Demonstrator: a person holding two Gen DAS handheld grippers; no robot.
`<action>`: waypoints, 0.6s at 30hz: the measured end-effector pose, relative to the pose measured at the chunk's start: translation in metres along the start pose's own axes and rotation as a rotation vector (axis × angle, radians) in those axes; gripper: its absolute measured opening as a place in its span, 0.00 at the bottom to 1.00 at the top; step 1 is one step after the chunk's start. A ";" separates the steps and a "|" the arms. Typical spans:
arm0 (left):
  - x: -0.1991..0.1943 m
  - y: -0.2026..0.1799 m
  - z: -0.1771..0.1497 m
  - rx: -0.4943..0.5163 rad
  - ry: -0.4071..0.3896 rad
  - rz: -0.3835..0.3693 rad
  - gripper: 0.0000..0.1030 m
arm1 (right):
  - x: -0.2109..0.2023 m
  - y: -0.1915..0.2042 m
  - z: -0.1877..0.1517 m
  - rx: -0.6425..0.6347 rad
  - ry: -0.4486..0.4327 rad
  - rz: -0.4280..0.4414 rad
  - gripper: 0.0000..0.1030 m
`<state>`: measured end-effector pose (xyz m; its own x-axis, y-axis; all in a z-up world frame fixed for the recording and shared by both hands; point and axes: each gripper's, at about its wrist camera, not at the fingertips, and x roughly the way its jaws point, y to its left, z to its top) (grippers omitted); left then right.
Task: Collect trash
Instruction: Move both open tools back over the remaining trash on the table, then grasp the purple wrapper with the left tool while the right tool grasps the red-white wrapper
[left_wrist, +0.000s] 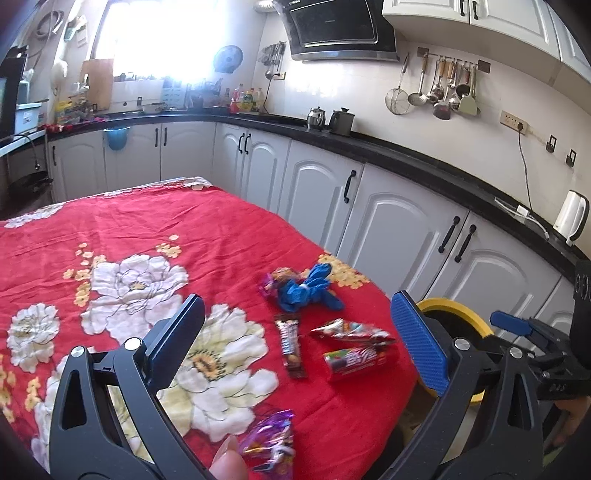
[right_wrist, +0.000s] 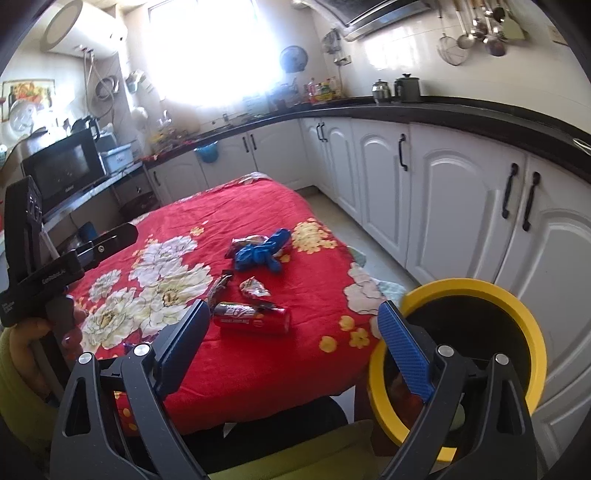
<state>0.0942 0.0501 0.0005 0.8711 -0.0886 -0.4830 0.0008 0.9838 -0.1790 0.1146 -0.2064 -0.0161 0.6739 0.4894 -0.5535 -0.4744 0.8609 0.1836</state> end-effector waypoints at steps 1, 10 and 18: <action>0.000 0.003 -0.002 0.001 0.005 0.002 0.89 | 0.003 0.002 0.001 -0.007 0.004 0.002 0.87; 0.006 0.019 -0.021 0.012 0.084 -0.035 0.89 | 0.046 0.027 0.005 -0.104 0.076 0.029 0.75; 0.017 0.022 -0.048 0.038 0.192 -0.083 0.89 | 0.084 0.028 0.005 -0.162 0.144 0.022 0.62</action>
<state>0.0849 0.0628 -0.0528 0.7579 -0.1943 -0.6228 0.0904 0.9767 -0.1946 0.1607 -0.1405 -0.0532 0.5802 0.4729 -0.6632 -0.5806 0.8112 0.0705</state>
